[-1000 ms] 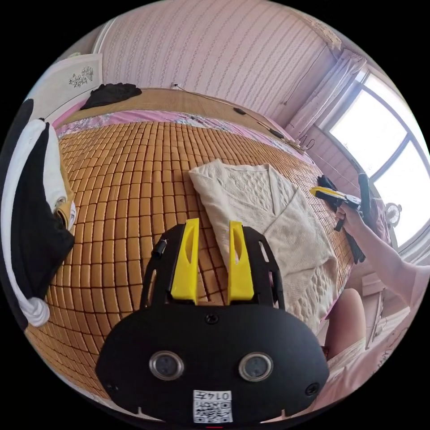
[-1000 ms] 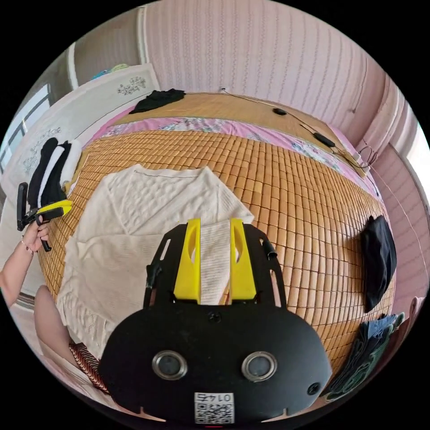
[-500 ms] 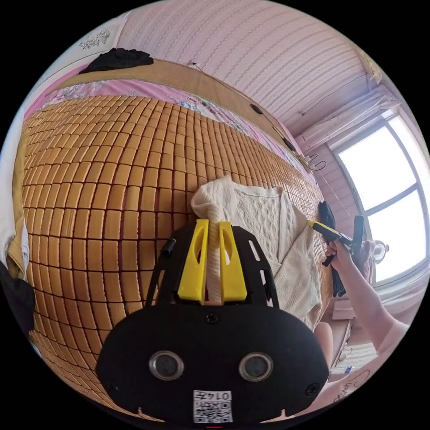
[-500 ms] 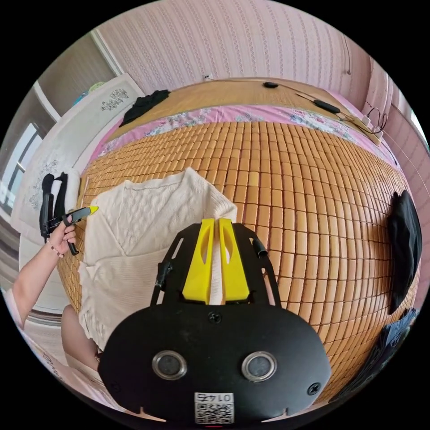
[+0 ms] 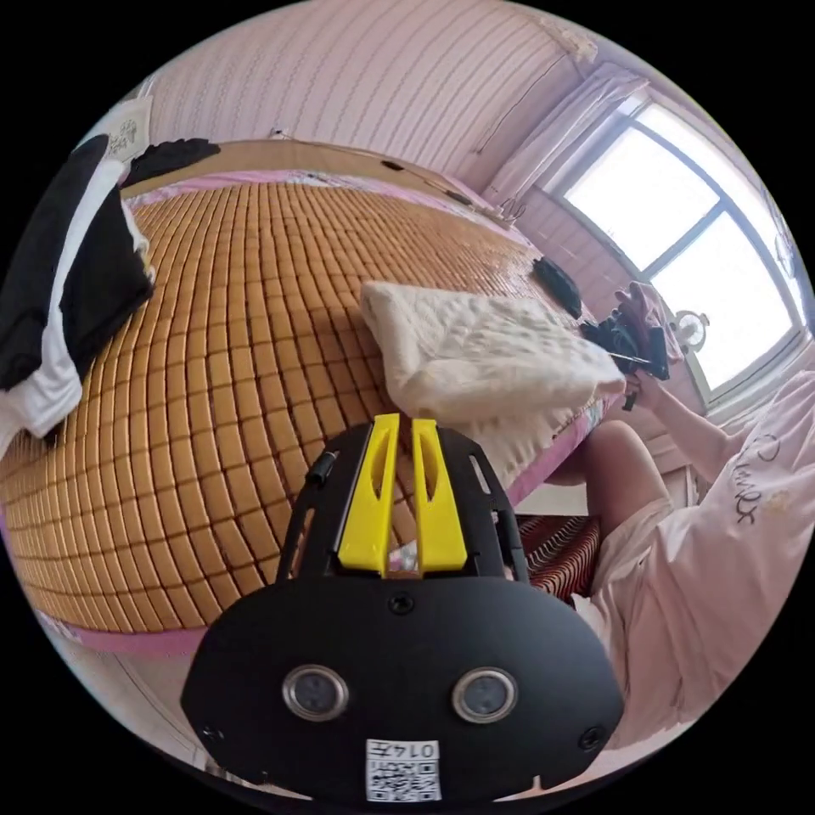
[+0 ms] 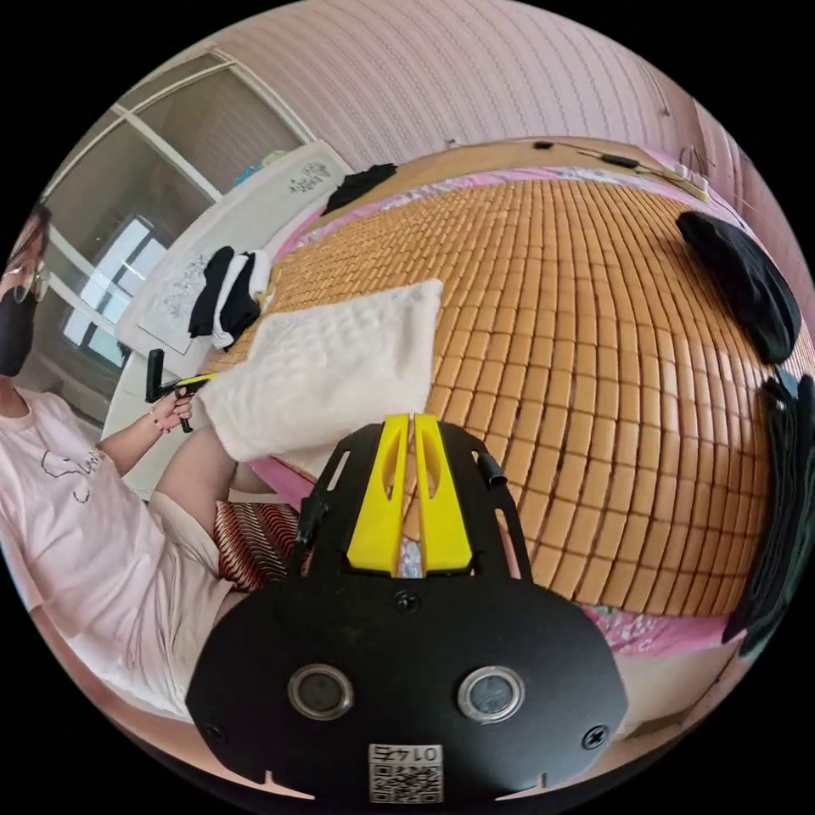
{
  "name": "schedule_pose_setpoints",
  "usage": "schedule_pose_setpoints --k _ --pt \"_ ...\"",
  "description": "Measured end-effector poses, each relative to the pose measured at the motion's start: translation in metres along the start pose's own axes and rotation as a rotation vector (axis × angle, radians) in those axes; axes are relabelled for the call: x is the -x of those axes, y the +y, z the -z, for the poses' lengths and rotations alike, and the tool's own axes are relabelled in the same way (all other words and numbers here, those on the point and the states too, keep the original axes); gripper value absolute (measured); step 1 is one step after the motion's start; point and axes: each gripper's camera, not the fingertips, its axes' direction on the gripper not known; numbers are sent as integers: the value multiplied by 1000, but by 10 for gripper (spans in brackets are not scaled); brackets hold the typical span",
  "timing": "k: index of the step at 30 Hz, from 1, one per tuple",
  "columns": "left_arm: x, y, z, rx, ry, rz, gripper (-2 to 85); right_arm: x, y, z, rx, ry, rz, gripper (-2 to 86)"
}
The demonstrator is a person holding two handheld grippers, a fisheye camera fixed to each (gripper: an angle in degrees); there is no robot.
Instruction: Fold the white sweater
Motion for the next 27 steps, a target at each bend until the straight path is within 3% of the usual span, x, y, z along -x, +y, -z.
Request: schedule_pose_setpoints --k 5,9,12,14,16,18,20,22,24,27 --pt "-16 41 9 -76 4 143 40 26 10 -12 -56 6 -160 61" --pt "-49 25 -3 -114 28 76 45 73 -16 -43 -38 -49 -124 38" --pt "-95 4 -30 -117 35 -39 42 152 -56 -87 14 79 132 10" --pt "-139 -8 -62 -106 48 -98 39 220 -91 -129 29 313 358 2" --pt "-172 -13 -87 -88 55 -147 38 259 -120 -155 3 427 483 -1" --pt "-201 -11 -115 -43 7 -214 35 285 -155 -187 69 460 556 -2" --pt "-226 -3 -160 122 -58 -271 22 298 -199 -238 239 467 560 -3" --pt "-234 13 -164 32 -88 -277 9 293 -220 -289 440 481 541 -3" --pt "-238 24 -166 -18 -87 -258 0 299 -231 -307 393 494 548 -3" --pt "-251 35 -172 -52 -96 -280 -6 321 -255 -338 547 533 664 -4"
